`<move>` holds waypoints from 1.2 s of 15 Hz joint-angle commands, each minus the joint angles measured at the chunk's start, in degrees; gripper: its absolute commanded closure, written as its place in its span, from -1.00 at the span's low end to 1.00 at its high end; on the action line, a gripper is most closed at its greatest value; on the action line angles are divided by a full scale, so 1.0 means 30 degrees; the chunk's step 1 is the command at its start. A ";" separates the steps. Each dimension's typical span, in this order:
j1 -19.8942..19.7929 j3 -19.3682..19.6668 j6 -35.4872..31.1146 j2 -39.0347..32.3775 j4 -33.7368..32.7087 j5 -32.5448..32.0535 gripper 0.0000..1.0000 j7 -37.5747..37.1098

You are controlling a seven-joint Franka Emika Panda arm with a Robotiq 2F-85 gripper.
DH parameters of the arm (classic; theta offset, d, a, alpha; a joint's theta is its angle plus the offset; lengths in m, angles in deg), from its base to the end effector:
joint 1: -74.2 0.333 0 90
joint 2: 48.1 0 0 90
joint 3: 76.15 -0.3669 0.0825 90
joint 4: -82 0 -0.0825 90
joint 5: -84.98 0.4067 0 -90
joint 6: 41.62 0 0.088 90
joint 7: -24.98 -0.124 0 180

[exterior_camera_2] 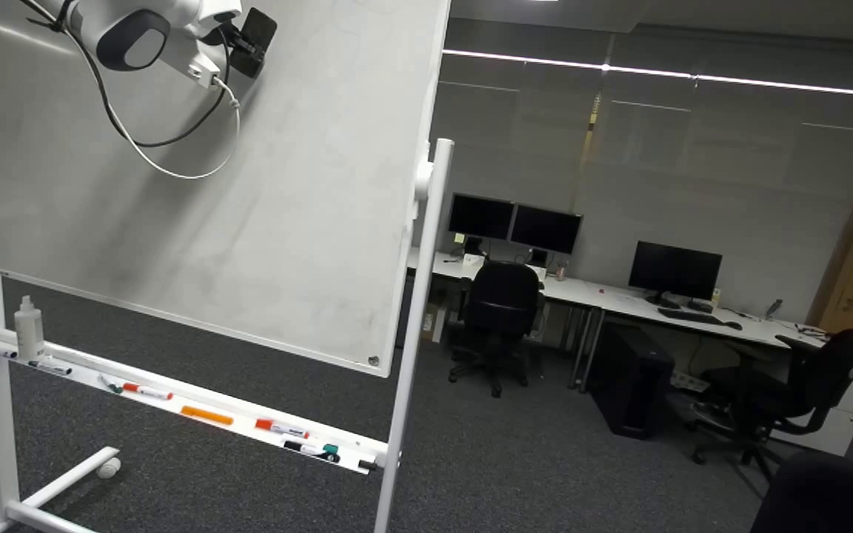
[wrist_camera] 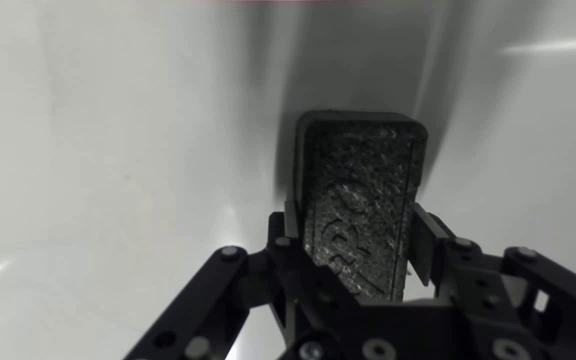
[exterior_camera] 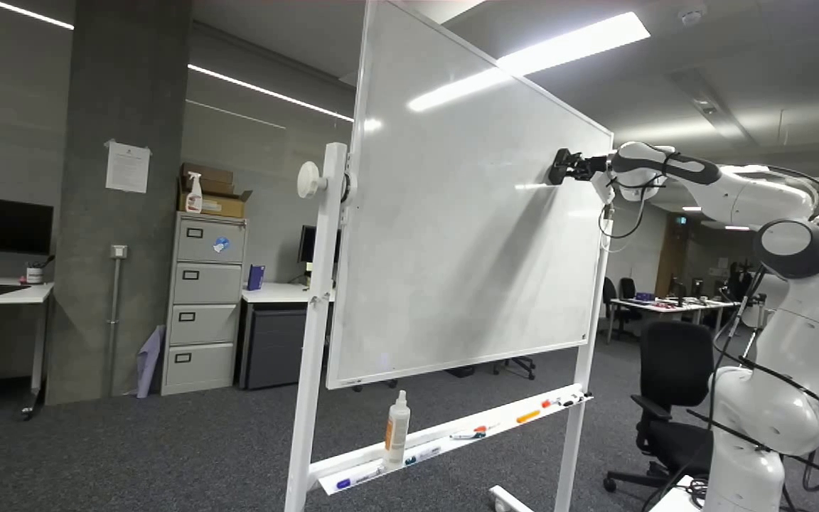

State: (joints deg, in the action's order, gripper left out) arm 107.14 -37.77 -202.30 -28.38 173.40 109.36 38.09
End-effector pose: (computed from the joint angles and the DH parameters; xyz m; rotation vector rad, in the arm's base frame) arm 0.4752 -0.1804 0.9445 -2.0208 0.3177 -1.9315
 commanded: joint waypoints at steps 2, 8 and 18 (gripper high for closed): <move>0.0629 -0.1660 0.0188 -0.0399 0.0304 -0.0666 0.41 0.0293; 0.0318 -0.3172 0.1362 0.0282 0.1172 -0.1186 0.41 0.0300; -0.6645 -0.7921 1.2014 0.3001 0.4672 -0.0092 0.41 -0.0415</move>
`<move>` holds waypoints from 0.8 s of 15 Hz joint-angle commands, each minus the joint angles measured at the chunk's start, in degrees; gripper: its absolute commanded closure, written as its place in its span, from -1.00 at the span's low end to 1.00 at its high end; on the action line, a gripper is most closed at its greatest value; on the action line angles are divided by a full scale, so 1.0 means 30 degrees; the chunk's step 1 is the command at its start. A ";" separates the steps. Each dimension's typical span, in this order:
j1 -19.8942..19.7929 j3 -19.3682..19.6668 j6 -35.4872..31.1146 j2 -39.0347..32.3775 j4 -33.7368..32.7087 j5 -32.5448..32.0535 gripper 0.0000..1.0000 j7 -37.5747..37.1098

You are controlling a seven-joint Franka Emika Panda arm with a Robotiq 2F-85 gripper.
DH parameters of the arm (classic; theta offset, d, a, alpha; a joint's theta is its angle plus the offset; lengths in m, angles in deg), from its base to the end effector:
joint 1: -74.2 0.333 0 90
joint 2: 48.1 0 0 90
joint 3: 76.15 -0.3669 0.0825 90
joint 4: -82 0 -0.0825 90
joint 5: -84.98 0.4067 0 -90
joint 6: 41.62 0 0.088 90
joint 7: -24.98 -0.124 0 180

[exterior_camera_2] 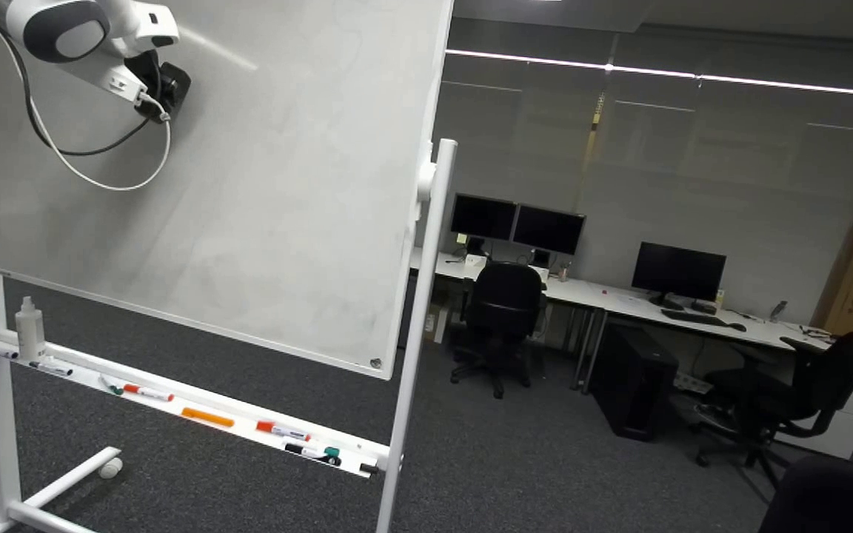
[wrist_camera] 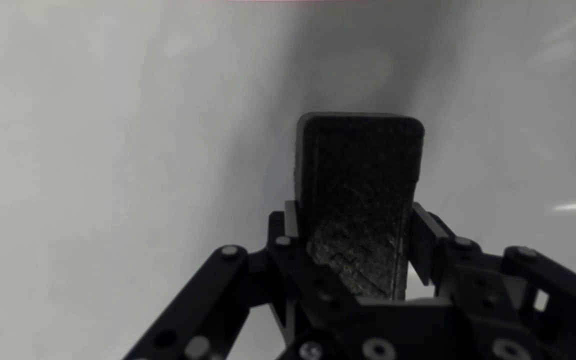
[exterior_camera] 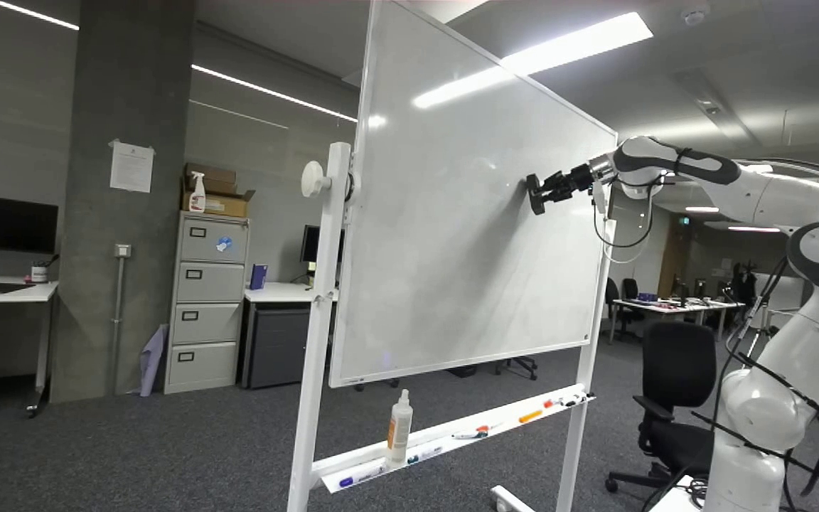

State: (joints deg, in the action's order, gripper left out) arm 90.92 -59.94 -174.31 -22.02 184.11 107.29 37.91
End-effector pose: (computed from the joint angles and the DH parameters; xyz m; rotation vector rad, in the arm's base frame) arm 0.4493 -0.0387 0.8750 -2.4006 -0.0972 -1.3320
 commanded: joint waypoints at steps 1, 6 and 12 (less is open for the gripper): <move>-0.1614 -0.0560 0.3904 0.0821 0.1188 0.0727 0.41 -0.0617; -0.3954 -0.0177 0.9832 0.0247 0.1006 0.0506 0.41 -0.1555; -0.7625 -0.0051 1.0486 0.0214 0.2506 -0.1400 0.41 -0.3002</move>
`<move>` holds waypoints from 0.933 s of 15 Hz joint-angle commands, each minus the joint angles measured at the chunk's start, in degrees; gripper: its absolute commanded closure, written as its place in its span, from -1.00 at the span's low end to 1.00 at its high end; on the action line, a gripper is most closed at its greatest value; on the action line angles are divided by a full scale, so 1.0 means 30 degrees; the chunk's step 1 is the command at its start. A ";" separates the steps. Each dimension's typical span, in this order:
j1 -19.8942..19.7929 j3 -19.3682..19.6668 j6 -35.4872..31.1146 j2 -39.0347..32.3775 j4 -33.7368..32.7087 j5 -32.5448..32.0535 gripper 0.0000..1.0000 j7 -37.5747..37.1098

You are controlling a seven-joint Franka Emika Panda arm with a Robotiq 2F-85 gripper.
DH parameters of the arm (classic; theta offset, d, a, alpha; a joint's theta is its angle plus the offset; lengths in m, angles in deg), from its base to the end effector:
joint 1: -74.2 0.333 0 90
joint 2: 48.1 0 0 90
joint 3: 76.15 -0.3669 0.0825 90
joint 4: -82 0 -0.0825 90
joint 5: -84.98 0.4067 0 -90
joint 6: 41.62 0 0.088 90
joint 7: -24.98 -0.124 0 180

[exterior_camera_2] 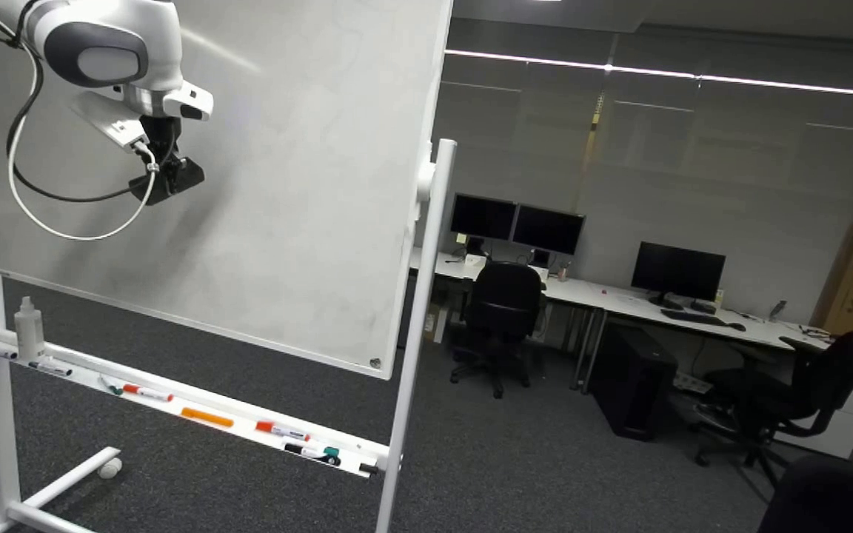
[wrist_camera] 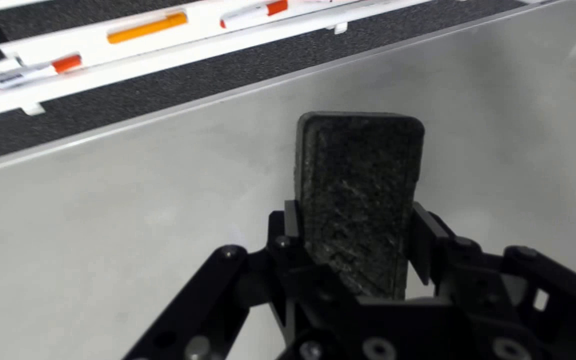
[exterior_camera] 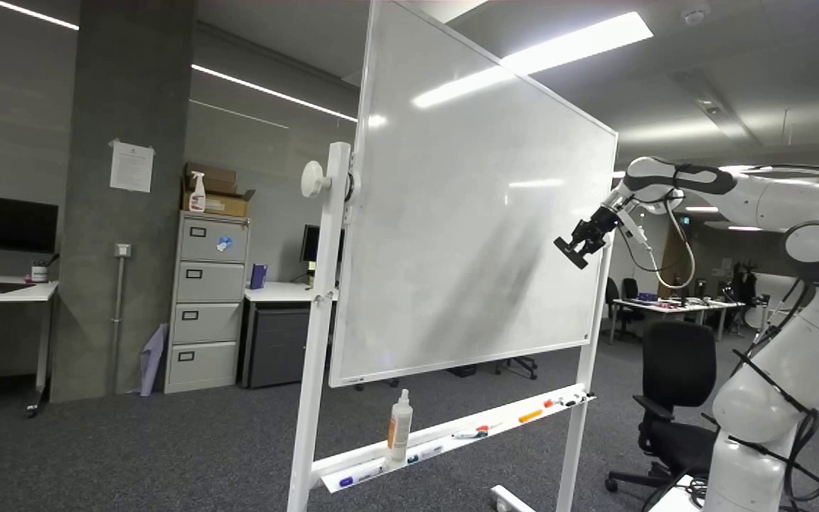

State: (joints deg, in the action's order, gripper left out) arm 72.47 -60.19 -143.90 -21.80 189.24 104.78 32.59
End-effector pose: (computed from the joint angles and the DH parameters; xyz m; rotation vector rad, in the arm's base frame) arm 0.4109 -0.1370 0.7609 -2.6793 0.2465 -0.6124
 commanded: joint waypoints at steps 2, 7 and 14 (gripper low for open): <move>-0.2463 0.0369 0.0686 -0.0111 0.1346 -0.0929 0.41 -0.1934; -0.4022 0.2085 0.0852 -0.1893 0.2558 -0.2610 0.41 -0.0029; -0.5461 0.2826 0.1168 -0.6420 0.2476 -0.2062 0.41 -0.3135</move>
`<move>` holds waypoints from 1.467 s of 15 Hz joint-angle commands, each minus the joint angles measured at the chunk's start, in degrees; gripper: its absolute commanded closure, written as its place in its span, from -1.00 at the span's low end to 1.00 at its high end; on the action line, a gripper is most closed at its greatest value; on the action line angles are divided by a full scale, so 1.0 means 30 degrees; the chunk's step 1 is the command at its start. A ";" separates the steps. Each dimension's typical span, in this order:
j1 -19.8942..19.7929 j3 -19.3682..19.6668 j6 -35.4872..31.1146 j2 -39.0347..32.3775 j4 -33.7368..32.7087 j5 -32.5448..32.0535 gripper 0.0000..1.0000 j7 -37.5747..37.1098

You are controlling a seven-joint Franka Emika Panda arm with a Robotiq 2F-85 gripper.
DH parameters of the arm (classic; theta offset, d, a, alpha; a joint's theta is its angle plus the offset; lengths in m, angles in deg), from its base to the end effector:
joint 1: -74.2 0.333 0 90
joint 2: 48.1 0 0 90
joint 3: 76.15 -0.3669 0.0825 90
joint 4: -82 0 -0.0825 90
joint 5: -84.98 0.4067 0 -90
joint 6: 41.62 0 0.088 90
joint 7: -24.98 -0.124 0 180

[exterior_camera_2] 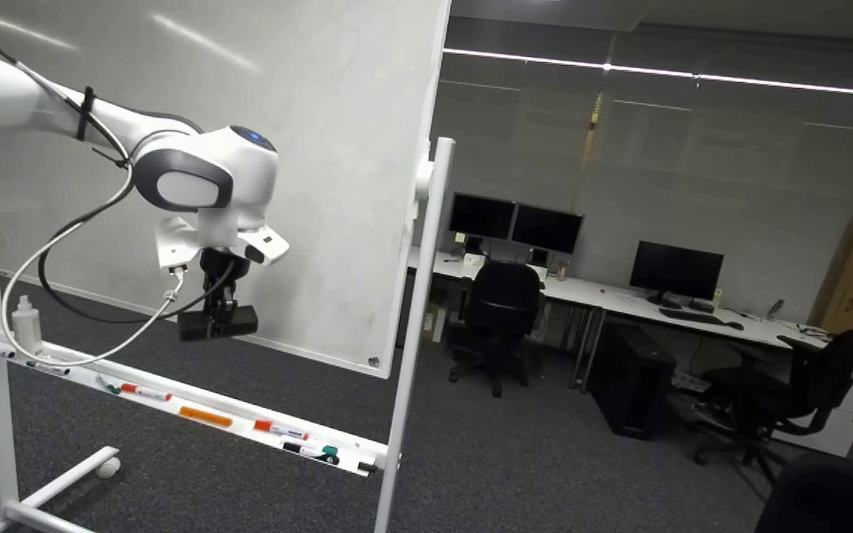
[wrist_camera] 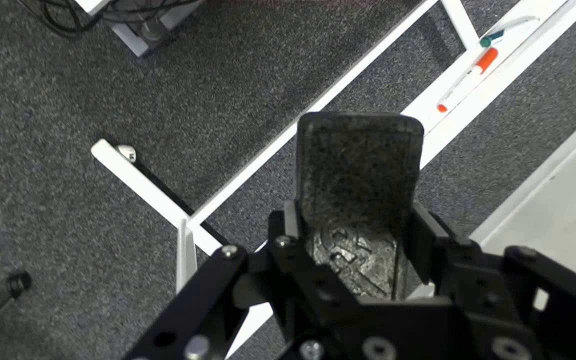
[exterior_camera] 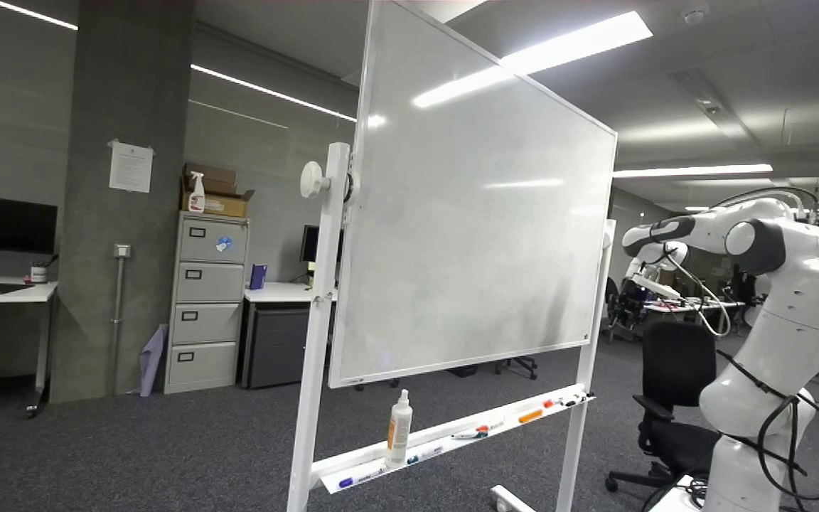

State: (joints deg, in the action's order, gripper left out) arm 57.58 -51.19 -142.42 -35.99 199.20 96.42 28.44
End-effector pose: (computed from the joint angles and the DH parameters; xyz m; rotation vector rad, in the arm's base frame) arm 0.3790 -0.3278 0.5460 -2.6713 0.9744 -0.0264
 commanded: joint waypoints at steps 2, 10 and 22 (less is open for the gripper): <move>-0.0642 -0.0365 0.0422 -0.2632 -0.0880 0.1235 0.41 -0.3511; -0.0693 -0.0635 0.0055 -0.3479 -0.0472 0.1463 -0.09 -0.4782; 0.0833 -0.3174 -0.2965 -0.2473 0.2286 -0.0651 0.41 -1.0285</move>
State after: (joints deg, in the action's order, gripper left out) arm 57.73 -56.75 -146.79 -46.13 200.68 98.57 4.90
